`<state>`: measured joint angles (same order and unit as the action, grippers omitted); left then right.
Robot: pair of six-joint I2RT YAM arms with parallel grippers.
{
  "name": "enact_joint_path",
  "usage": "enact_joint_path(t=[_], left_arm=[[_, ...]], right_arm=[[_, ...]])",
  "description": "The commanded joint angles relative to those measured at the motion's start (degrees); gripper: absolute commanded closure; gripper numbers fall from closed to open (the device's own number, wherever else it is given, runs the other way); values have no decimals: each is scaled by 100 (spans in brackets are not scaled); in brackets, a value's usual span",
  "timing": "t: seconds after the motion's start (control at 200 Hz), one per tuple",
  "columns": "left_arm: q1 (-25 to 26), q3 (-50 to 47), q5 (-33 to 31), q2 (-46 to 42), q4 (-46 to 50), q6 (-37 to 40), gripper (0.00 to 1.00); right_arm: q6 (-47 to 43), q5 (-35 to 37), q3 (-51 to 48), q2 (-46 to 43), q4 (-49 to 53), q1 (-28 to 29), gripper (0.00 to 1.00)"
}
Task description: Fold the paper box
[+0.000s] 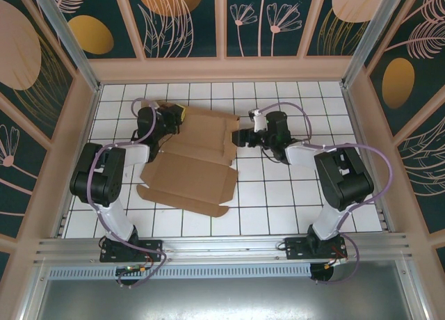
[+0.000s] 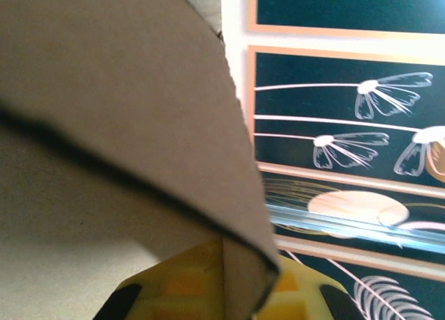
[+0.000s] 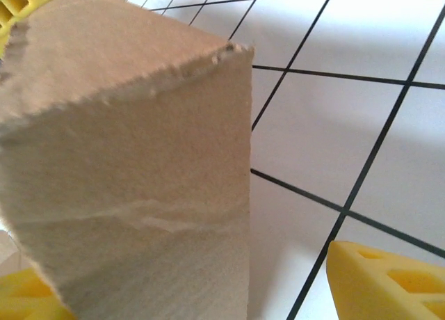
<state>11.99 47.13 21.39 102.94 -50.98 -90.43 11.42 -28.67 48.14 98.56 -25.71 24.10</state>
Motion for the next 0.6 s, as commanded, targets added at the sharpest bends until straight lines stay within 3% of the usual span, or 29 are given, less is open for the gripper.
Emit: enact_joint_path(t=[0.0,0.23,0.4,0.596], left_arm=[[-13,-314,387,30,-1730,-299,100],[-14,-418,548,-130,-1839,-241,100],[-13,-291,726,-298,-1490,-110,100],[-21,-278,699,-581,-946,161,100]], right_arm=[[-318,42,-437,-194,-305,100,24],[-331,-91,-1497,-960,-1533,114,13],[-306,-748,-1533,-1003,-1497,-125,19],[-822,-487,-1719,-1240,-1727,52,18]])
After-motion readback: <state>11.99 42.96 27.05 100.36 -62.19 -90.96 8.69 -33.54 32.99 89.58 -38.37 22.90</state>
